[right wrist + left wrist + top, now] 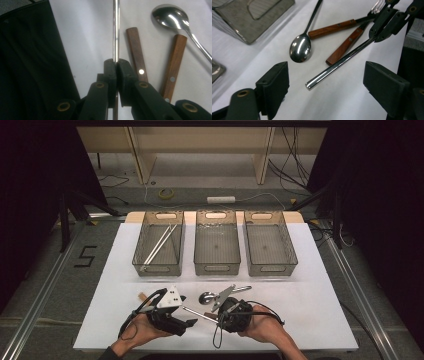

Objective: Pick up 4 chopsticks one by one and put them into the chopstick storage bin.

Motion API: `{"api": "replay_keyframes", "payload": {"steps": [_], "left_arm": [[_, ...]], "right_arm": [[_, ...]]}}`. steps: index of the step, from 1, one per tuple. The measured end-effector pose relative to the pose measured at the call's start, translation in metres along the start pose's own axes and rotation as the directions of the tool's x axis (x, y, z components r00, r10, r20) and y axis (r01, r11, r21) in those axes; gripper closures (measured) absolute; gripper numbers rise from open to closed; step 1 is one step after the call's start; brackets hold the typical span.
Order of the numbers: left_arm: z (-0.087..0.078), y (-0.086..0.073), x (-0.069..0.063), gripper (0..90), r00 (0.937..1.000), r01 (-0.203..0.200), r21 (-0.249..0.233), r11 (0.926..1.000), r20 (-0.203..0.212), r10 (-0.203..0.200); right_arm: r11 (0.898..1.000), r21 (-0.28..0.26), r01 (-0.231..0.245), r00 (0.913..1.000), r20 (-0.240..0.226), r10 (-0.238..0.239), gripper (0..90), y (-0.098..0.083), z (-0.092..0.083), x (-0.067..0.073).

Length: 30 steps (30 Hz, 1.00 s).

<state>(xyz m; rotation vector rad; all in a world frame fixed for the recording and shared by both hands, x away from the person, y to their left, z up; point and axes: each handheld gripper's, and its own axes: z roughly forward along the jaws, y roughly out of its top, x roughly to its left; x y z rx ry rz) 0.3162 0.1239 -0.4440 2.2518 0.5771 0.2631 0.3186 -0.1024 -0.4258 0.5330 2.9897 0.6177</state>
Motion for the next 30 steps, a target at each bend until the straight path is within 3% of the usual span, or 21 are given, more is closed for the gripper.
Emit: {"api": "replay_keyframes", "payload": {"steps": [6, 14, 30], "left_arm": [[0.004, 0.0, -0.007, 31.3, 0.9978, -0.065, 0.05, 0.9966, 0.019, 0.064], [0.006, 0.002, -0.016, 41.3, 0.9885, -0.151, 0.082, 0.9851, 0.024, 0.149], [0.01, 0.001, -0.022, 61.4, 0.9753, -0.215, 0.123, 0.9687, 0.076, 0.207]], "right_arm": [[1.0, 0.003, 0.01, 0.9999, -0.012, -0.01, 86.6, 0.002, -0.001, 0.005], [0.999, -0.003, 0.049, 0.9986, -0.021, -0.049, 86.5, 0.004, 0.001, 0.008], [0.996, 0.005, 0.088, 0.9944, -0.06, -0.087, 86.5, 0.007, 0.002, 0.014]]}}
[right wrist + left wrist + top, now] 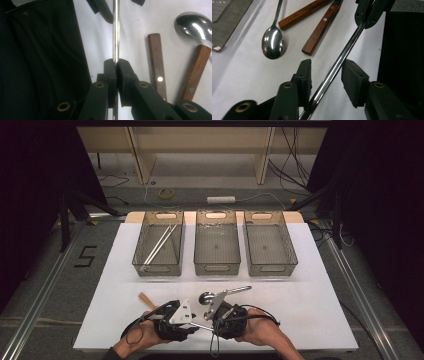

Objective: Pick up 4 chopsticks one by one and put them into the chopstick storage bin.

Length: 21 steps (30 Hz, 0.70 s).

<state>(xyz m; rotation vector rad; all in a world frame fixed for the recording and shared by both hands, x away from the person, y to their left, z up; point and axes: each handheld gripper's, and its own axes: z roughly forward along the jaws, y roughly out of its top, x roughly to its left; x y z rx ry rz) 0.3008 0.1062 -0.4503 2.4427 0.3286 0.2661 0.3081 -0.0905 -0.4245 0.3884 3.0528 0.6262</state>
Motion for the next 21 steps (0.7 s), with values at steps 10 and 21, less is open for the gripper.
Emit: {"api": "replay_keyframes", "payload": {"steps": [10, 21], "left_arm": [[0.0, 0.0, -0.006, 74.0, 0.9924, -0.097, 0.029, 0.9949, 0.079, 0.095], [-0.005, -0.003, 0.0, 83.4, 0.9937, -0.088, 0.032, 0.9956, 0.072, 0.086]], "right_arm": [[0.998, 0.02, 0.053, 0.9982, -0.028, -0.053, 85.3, -0.002, 0.001, 0.0], [0.985, -0.153, -0.082, 0.9966, -0.01, 0.082, 56.3, -0.01, -0.026, -0.023]]}}
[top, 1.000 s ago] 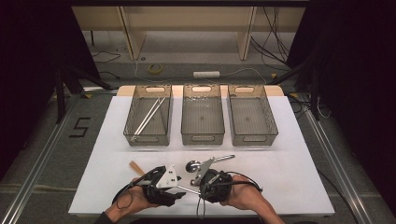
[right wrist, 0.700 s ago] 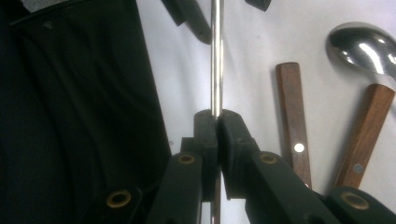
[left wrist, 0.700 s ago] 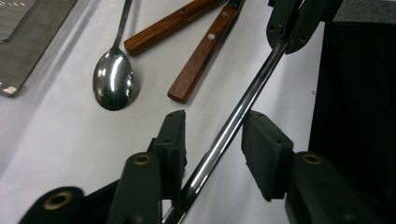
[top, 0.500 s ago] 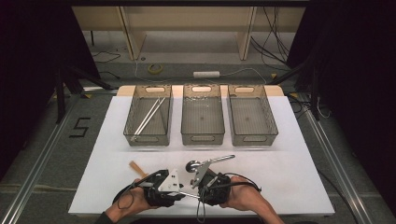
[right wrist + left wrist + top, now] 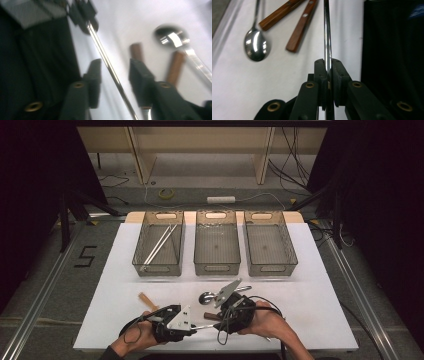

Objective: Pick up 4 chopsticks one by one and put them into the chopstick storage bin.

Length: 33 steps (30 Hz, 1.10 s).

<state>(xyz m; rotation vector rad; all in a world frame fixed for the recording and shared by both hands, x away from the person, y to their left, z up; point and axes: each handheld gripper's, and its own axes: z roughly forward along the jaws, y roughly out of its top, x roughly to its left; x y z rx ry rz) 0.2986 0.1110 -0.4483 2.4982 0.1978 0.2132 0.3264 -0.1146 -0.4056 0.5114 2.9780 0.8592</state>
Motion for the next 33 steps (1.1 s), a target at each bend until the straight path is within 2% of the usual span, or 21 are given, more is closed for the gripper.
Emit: {"api": "replay_keyframes", "payload": {"steps": [3, 6, 7, 9, 11, 14, 18, 19, 22, 26, 28, 31, 33], "left_arm": [[-0.002, -0.001, 0.004, 83.4, 0.9988, 0.036, -0.01, 0.9993, -0.032, -0.036], [-0.005, -0.002, 0.009, 83.4, 0.9938, 0.082, -0.027, 0.9962, -0.073, -0.084], [-0.006, -0.003, 0.01, 83.4, 0.9916, 0.095, -0.031, 0.995, -0.086, -0.097], [-0.009, -0.004, 0.013, 83.4, 0.9856, 0.128, -0.043, 0.9908, -0.106, -0.132], [-0.011, -0.005, 0.016, 83.4, 0.9782, 0.164, -0.061, 0.9846, -0.119, -0.17], [-0.014, -0.008, 0.021, 83.4, 0.9632, 0.214, -0.082, 0.9734, -0.148, -0.224], [-0.02, -0.012, 0.028, 83.4, 0.9369, 0.285, -0.12, 0.9511, -0.175, -0.303], [-0.021, -0.013, 0.029, 83.4, 0.9271, 0.302, -0.134, 0.9439, -0.189, -0.323], [-0.024, -0.016, 0.033, 83.4, 0.9116, 0.33, -0.15, 0.9318, -0.205, -0.356], [-0.029, -0.02, 0.039, 83.4, 0.8806, 0.383, -0.184, 0.9053, -0.223, -0.418], [-0.032, -0.023, 0.042, 83.4, 0.8592, 0.409, -0.208, 0.8886, -0.241, -0.451], [-0.039, -0.027, 0.047, 83.4, 0.8234, 0.448, -0.252, 0.8576, -0.257, -0.506], [-0.043, -0.03, 0.05, 83.4, 0.8033, 0.461, -0.27, 0.8452, -0.278, -0.527]], "right_arm": [[0.996, -0.085, -0.041, 0.9985, 0.032, 0.044, 49.8, -0.002, -0.014, -0.006], [0.982, -0.164, -0.092, 0.9937, 0.049, 0.101, 47.3, -0.004, -0.023, -0.01], [0.977, -0.192, -0.096, 0.9918, 0.064, 0.11, 46.1, -0.005, -0.025, -0.012], [0.965, -0.237, -0.113, 0.9872, 0.083, 0.136, 42.6, -0.006, -0.029, -0.014], [0.948, -0.29, -0.131, 0.9823, 0.092, 0.163, 41.2, -0.008, -0.032, -0.015], [0.933, -0.332, -0.141, 0.9767, 0.107, 0.186, 38.8, -0.01, -0.035, -0.017], [0.92, -0.359, -0.157, 0.968, 0.129, 0.215, 37.2, -0.014, -0.035, -0.02], [0.917, -0.365, -0.161, 0.9661, 0.131, 0.222, 37.0, -0.015, -0.034, -0.021], [0.907, -0.381, -0.178, 0.9587, 0.141, 0.247, 36.6, -0.019, -0.033, -0.024], [0.894, -0.402, -0.198, 0.9483, 0.152, 0.278, 36.6, -0.028, -0.031, -0.028], [0.886, -0.413, -0.211, 0.9417, 0.158, 0.297, 36.5, -0.034, -0.03, -0.03], [0.87, -0.434, -0.233, 0.9301, 0.162, 0.33, 36.1, -0.046, -0.029, -0.034], [0.86, -0.442, -0.255, 0.9225, 0.156, 0.353, 35.4, -0.054, -0.028, -0.037]]}}
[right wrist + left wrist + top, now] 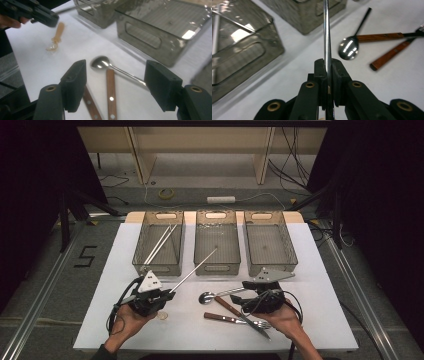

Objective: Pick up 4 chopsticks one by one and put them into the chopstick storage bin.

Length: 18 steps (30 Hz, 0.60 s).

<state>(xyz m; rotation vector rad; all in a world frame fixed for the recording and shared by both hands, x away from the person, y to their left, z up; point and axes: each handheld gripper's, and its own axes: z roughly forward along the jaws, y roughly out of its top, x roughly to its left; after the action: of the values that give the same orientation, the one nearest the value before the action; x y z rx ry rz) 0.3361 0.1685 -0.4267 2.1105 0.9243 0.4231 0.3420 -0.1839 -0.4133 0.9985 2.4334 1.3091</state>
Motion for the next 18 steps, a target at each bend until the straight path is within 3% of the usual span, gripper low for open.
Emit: {"api": "replay_keyframes", "payload": {"steps": [4, 9, 14, 18], "left_arm": [[-0.004, 0.001, 0.009, 83.4, 0.9983, 0.052, -0.025, 0.9984, -0.024, -0.052], [-0.009, 0.004, 0.022, 83.4, 0.9938, 0.099, -0.04, 0.9943, -0.047, -0.1], [-0.011, 0.01, 0.039, 83.4, 0.9831, 0.156, -0.062, 0.9858, -0.087, -0.161], [-0.008, 0.016, 0.054, 83.4, 0.9709, 0.202, -0.073, 0.9767, -0.116, -0.209]], "right_arm": [[0.999, -0.022, -0.033, 0.9994, 0.009, 0.033, 34.0, -0.009, -0.004, -0.007], [0.999, -0.043, -0.027, 0.9995, 0.014, 0.028, 33.6, -0.014, -0.008, -0.009], [0.998, -0.051, -0.028, 0.9995, 0.015, 0.028, 33.6, -0.018, -0.013, -0.01], [0.998, -0.058, -0.038, 0.9991, 0.017, 0.039, 33.7, -0.022, -0.017, -0.01]]}}
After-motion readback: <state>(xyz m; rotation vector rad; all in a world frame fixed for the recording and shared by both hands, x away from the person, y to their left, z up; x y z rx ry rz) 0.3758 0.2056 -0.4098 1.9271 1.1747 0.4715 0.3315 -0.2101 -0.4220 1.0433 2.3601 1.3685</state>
